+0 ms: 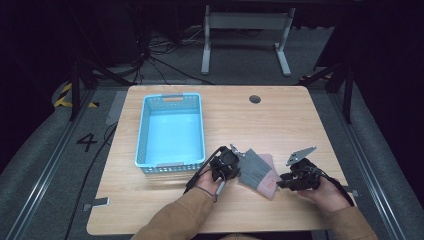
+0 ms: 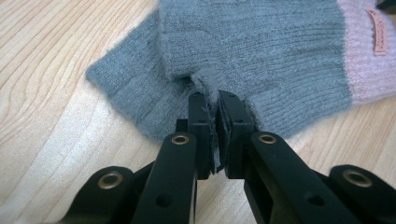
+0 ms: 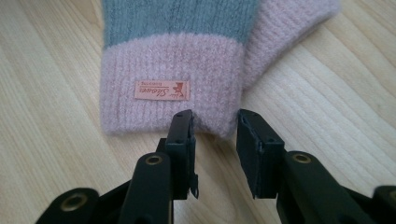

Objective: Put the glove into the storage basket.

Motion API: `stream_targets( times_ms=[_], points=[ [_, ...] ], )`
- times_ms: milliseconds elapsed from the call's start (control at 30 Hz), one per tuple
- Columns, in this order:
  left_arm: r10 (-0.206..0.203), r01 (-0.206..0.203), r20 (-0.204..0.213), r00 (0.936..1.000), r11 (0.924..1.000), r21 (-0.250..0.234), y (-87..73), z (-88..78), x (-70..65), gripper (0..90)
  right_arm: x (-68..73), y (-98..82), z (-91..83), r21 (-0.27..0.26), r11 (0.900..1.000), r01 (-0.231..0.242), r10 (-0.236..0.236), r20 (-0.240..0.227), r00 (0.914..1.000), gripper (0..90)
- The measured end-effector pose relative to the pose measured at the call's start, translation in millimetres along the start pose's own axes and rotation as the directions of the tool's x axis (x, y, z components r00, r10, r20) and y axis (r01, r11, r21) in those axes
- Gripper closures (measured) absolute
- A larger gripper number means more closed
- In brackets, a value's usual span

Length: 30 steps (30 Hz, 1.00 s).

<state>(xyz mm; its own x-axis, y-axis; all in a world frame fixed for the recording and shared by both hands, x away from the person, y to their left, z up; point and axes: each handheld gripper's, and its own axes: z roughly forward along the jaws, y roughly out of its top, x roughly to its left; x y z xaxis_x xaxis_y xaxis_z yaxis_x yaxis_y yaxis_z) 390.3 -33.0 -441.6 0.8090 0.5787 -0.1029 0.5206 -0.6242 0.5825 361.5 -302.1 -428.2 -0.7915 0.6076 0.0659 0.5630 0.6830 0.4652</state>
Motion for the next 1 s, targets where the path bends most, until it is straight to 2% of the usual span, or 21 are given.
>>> stream_targets(
  times_ms=[100,200,333,533,600,800,1000],
  points=[
    [-0.001,0.001,0.004,1.0,1.0,0.002,0.1,-0.2,0.5,84.9,-0.9,-1.2,-5.0,0.011,1.0,0.022,-0.022,0.005,0.9997,67.9],
    [0.0,0.0,0.007,1.0,1.0,0.002,0.1,-0.2,0.9,84.9,-3.4,-4.5,-7.1,0.027,0.999,0.02,-0.021,0.013,0.9997,69.0],
    [-0.002,0.002,0.009,1.0,1.0,0.002,0.2,-0.2,0.5,84.8,-4.1,-5.7,-1.3,0.047,0.999,0.025,-0.026,0.015,0.9996,69.6],
    [-0.005,0.005,0.012,0.9999,1.0,0.003,-0.1,-1.6,0.5,84.6,0.1,-1.5,4.3,0.037,0.998,0.046,-0.046,0.022,0.9987,68.1],
    [-0.007,0.007,0.014,0.9999,1.0,-0.005,-0.3,-2.1,0.5,84.5,0.3,-0.7,3.4,0.03,0.999,0.038,-0.038,0.023,0.999,69.0],
    [-0.01,0.01,0.028,0.9996,0.9999,-0.011,-0.5,-7.7,0.1,84.7,1.8,2.8,-3.5,0.016,1.0,0.011,-0.011,0.017,0.9998,83.5],
    [-0.009,0.01,0.038,0.9992,0.9997,-0.021,-2.1,-16.5,-1.2,84.7,1.5,8.0,-12.2,-0.011,1.0,-0.01,0.01,0.024,0.9997,85.1]
  ],
)
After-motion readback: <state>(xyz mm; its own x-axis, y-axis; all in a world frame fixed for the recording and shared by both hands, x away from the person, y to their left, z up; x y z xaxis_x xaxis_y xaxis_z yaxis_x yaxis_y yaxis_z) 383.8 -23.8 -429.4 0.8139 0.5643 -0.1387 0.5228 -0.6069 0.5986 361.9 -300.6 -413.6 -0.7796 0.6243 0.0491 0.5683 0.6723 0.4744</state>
